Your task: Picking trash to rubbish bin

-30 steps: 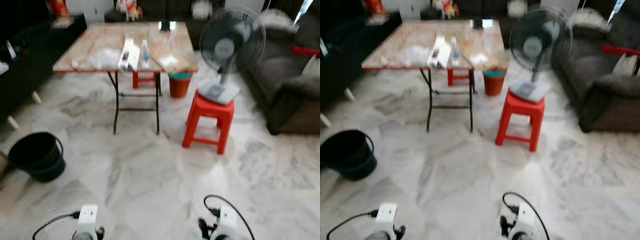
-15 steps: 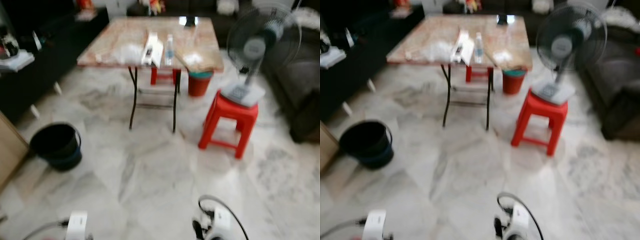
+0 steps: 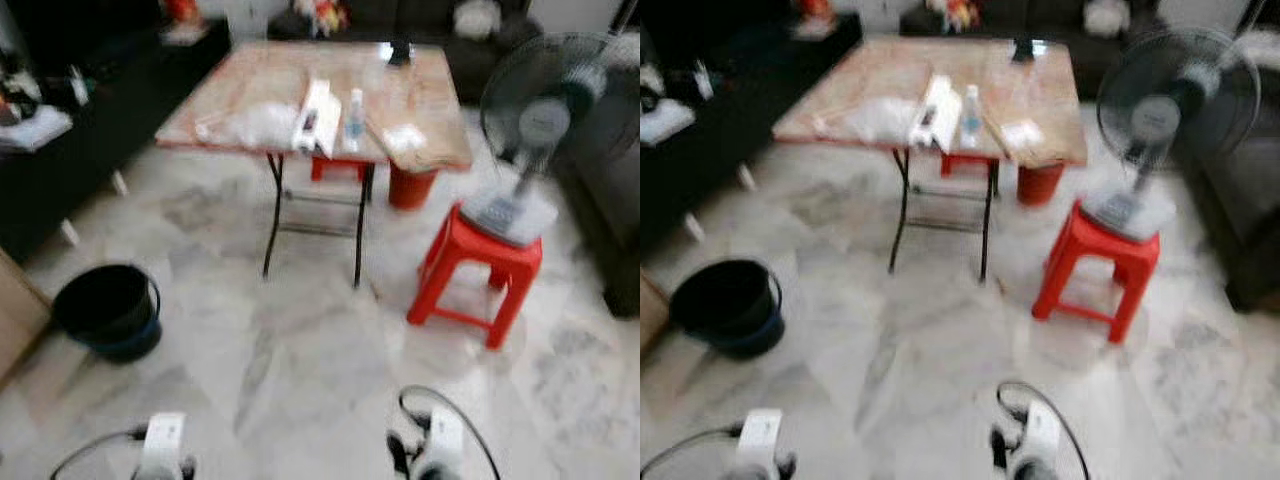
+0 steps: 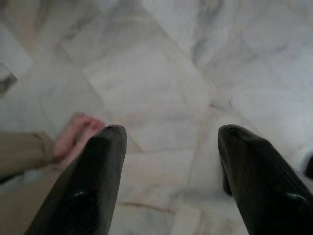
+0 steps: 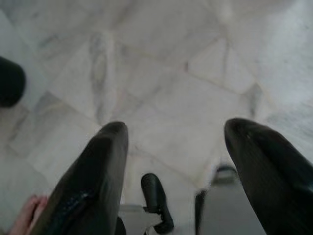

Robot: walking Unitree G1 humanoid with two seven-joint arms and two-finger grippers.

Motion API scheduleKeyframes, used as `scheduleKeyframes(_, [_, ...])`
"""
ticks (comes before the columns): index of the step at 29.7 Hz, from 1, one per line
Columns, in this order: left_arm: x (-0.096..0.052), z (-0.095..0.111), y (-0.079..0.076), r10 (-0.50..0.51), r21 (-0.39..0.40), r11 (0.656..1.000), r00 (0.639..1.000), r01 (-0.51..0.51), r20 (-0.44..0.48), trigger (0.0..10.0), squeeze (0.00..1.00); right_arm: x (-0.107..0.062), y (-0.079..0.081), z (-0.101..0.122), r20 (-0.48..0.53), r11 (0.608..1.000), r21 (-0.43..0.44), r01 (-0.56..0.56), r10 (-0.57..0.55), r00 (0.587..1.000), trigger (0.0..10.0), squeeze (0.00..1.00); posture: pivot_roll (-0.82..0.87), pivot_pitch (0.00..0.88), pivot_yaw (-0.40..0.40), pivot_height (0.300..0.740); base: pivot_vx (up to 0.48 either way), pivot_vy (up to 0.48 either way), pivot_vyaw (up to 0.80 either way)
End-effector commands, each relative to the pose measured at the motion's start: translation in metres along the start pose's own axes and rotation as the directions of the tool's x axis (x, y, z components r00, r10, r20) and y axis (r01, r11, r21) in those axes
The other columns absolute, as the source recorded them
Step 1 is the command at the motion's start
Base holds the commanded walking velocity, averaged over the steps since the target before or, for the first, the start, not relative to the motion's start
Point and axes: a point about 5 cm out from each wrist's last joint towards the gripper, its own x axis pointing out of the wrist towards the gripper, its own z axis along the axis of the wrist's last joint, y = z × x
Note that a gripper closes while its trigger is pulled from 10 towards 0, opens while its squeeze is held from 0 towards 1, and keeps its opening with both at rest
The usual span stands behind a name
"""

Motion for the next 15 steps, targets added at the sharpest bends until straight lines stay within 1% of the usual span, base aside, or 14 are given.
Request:
scheduleKeyframes(1, [-0.0001,-0.0022,-0.0065,-0.014,0.004,1.000,1.000,0.014,-0.011,10.0,0.00,-0.0014,-0.0082,0.0005,-0.002,1.000,0.005,0.024,-0.024,1.000,10.0,0.00,-0.01,0.000,0.024,0.740,0.375,0.000,0.00])
scheduleKeyframes(6, [-0.0001,-0.0021,-0.0064,-0.015,0.005,1.000,1.000,0.015,-0.011,10.0,0.00,-0.0012,-0.0076,0.0012,0.002,1.000,0.009,0.025,-0.025,1.000,10.0,0.00,-0.01,0.000,0.026,0.740,0.373,0.000,0.00])
scheduleKeyframes(10, [-0.0001,-0.0021,-0.0064,-0.017,0.008,1.000,1.000,0.017,-0.012,10.0,0.00,-0.0007,-0.0066,0.0023,0.004,1.000,0.011,0.022,-0.022,1.000,10.0,0.00,-0.01,0.000,0.028,0.740,0.375,0.000,-0.80])
scheduleKeyframes(12, [0.0000,-0.0020,-0.0065,-0.017,0.008,1.000,1.000,0.017,-0.012,10.0,0.00,-0.0007,-0.0067,0.0028,0.009,1.000,0.011,0.023,-0.023,1.000,10.0,0.00,-0.01,0.000,0.027,0.740,0.371,0.000,-0.47])
scheduleKeyframes(15, [0.0000,-0.0017,-0.0070,-0.018,0.008,1.000,1.000,0.018,-0.011,10.0,0.00,-0.0009,-0.0079,0.0026,0.007,1.000,0.008,0.029,-0.029,1.000,10.0,0.00,-0.01,0.000,0.026,0.740,0.372,0.000,0.00])
